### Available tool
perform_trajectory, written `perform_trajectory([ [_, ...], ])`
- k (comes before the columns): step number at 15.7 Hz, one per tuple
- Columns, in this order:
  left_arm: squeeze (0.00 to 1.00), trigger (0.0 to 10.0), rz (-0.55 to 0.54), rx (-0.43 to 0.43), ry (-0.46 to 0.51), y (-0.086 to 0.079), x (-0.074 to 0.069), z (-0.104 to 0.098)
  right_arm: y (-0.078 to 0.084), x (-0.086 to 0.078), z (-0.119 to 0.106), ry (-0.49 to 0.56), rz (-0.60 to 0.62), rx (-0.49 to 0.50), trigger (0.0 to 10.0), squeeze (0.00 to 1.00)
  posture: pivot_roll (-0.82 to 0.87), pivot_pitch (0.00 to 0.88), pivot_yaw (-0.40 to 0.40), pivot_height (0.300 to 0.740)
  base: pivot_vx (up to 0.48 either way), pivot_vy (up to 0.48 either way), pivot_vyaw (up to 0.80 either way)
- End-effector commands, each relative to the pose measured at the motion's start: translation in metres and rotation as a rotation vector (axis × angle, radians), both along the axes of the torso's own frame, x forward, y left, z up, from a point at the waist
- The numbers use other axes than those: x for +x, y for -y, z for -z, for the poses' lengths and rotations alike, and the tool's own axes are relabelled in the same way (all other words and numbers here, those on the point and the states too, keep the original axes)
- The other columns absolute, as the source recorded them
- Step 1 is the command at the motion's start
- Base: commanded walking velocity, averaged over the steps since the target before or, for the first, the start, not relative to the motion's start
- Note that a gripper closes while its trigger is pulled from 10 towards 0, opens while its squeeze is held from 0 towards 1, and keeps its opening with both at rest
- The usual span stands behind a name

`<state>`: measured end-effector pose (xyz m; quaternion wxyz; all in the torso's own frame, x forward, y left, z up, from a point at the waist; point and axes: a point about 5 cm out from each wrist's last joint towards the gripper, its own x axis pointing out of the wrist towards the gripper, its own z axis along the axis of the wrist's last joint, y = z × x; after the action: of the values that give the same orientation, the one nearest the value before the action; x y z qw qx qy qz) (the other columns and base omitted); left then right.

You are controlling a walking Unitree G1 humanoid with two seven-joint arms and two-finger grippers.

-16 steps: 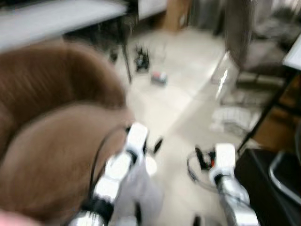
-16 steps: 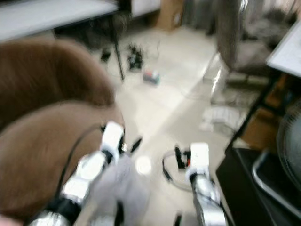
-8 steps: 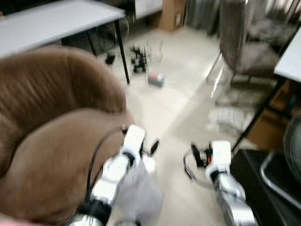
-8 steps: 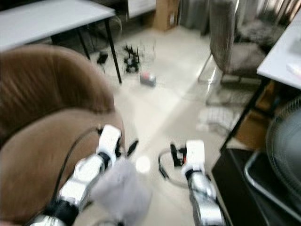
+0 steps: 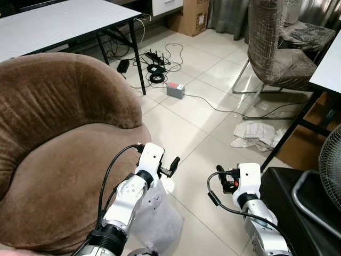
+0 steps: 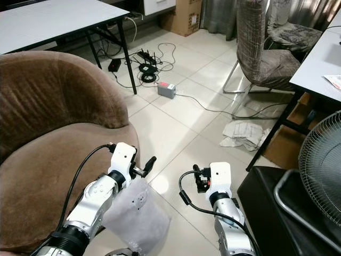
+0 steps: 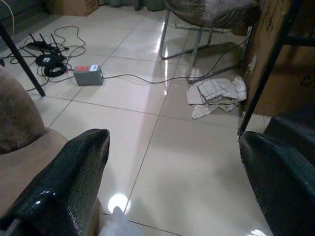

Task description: Move the pillow to the sofa from floor

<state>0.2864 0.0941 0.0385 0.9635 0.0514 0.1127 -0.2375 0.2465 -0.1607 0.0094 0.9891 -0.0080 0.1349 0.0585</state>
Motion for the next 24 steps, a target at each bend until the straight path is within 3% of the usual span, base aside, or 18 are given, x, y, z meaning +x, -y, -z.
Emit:
perform_trajectory([
  [1,0.00,10.0,-0.011,0.006,0.001,-0.001,0.000,-0.001,-0.002,0.002,-0.001,0.002,-0.019,-0.008,10.0,0.00,0.05,0.013,0.039,0.740,0.000,0.000,0.76],
  [7,0.00,10.0,-0.035,0.054,0.010,-0.005,-0.001,0.000,-0.007,0.001,0.001,-0.011,-0.066,0.001,10.0,0.00,0.06,0.001,0.033,0.740,0.000,0.000,0.61],
  [8,0.00,10.0,-0.052,0.028,-0.005,-0.006,-0.002,0.001,-0.009,0.001,0.001,-0.012,-0.081,0.003,10.0,0.00,0.07,0.000,0.021,0.740,0.000,0.000,0.53],
  [11,0.00,10.0,-0.075,0.002,0.001,-0.016,-0.003,0.000,0.009,0.003,-0.005,0.008,0.018,0.040,10.0,0.00,0.06,0.000,0.018,0.740,0.000,0.000,0.50],
  [13,0.00,10.0,-0.217,-0.156,-0.015,-0.049,0.002,-0.005,0.026,-0.001,-0.014,0.087,0.138,0.073,10.0,0.00,0.04,0.012,0.016,0.740,0.000,0.000,0.48],
  [14,0.00,10.0,-0.313,-0.236,-0.008,-0.064,0.008,-0.010,0.032,-0.001,-0.025,0.154,0.179,0.067,10.0,0.00,0.04,0.104,0.028,0.740,0.000,0.000,0.48],
  [15,0.00,10.0,-0.332,-0.245,0.009,-0.069,0.003,-0.012,0.037,-0.007,-0.032,0.188,0.209,0.061,10.0,0.00,0.03,0.149,0.035,0.740,0.000,0.000,0.48],
  [16,0.00,10.0,-0.314,-0.231,-0.015,-0.069,-0.012,-0.006,0.037,-0.020,-0.027,0.158,0.200,0.061,10.0,0.00,0.03,0.167,0.037,0.740,0.000,0.000,0.48],
  [17,0.00,10.0,-0.274,-0.201,-0.017,-0.067,-0.016,-0.005,0.031,-0.026,-0.020,0.125,0.173,0.051,10.0,0.00,0.03,0.171,0.038,0.740,0.000,0.000,0.48],
  [19,0.00,10.0,-0.271,-0.202,-0.025,-0.063,-0.012,-0.004,0.023,-0.026,-0.017,0.106,0.162,0.065,10.0,0.00,0.02,0.132,0.035,0.740,0.000,0.000,0.48],
  [20,0.00,10.0,-0.243,-0.172,-0.027,-0.051,-0.002,-0.007,0.011,-0.020,-0.016,0.094,0.115,0.076,10.0,0.00,0.02,0.083,0.036,0.740,0.000,0.000,0.48],
  [24,0.00,10.0,-0.170,-0.137,0.020,-0.034,0.007,-0.015,0.011,-0.010,-0.018,0.098,0.098,0.072,10.0,0.00,0.02,0.038,0.037,0.740,0.000,0.000,0.48],
])
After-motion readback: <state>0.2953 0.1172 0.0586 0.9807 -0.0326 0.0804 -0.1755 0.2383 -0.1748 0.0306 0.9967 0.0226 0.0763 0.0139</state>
